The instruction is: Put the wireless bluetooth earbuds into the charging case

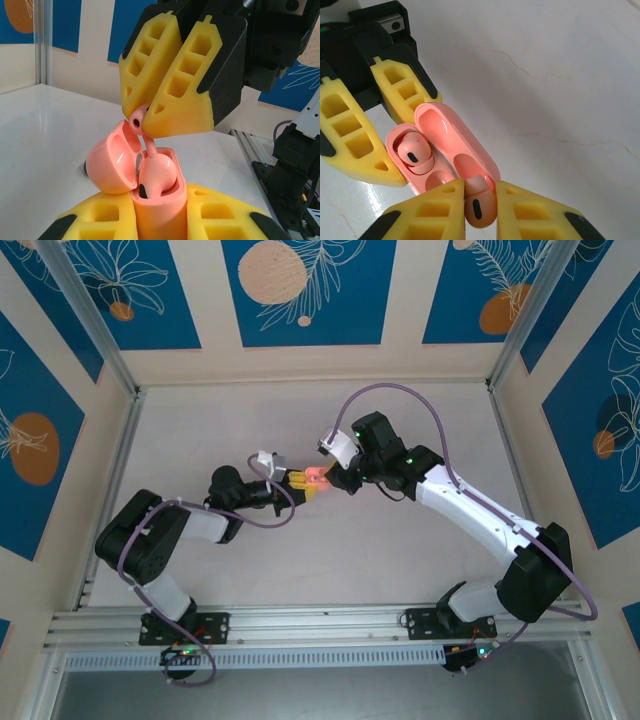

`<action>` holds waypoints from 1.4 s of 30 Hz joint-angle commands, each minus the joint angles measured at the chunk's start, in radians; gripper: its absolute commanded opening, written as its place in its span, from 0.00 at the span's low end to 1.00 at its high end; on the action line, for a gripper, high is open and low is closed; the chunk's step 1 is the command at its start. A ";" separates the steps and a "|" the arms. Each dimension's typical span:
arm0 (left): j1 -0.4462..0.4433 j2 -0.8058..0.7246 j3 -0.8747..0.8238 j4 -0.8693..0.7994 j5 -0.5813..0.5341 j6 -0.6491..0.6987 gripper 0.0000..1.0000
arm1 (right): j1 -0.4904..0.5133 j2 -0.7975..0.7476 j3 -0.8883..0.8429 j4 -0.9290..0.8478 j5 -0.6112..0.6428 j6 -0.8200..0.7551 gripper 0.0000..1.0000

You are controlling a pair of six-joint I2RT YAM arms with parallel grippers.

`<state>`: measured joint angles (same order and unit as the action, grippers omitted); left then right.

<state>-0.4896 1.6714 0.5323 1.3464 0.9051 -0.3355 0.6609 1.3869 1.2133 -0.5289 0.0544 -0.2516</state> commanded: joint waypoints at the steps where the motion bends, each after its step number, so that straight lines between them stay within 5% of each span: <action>1: -0.010 0.001 0.024 0.059 0.026 -0.008 0.16 | 0.012 0.005 0.043 -0.044 0.042 -0.055 0.18; 13: -0.011 -0.008 0.023 0.059 0.026 -0.008 0.16 | 0.067 0.033 0.048 -0.087 0.060 -0.109 0.18; 22: -0.010 -0.007 0.025 0.059 0.026 -0.007 0.16 | 0.068 0.034 0.060 -0.118 -0.065 -0.093 0.20; 42: -0.010 -0.013 0.025 0.059 0.028 -0.002 0.16 | -0.064 -0.035 0.051 -0.040 -0.412 0.090 0.47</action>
<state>-0.4915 1.6714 0.5335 1.3472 0.9310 -0.3351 0.6117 1.3857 1.2510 -0.5888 -0.2485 -0.2127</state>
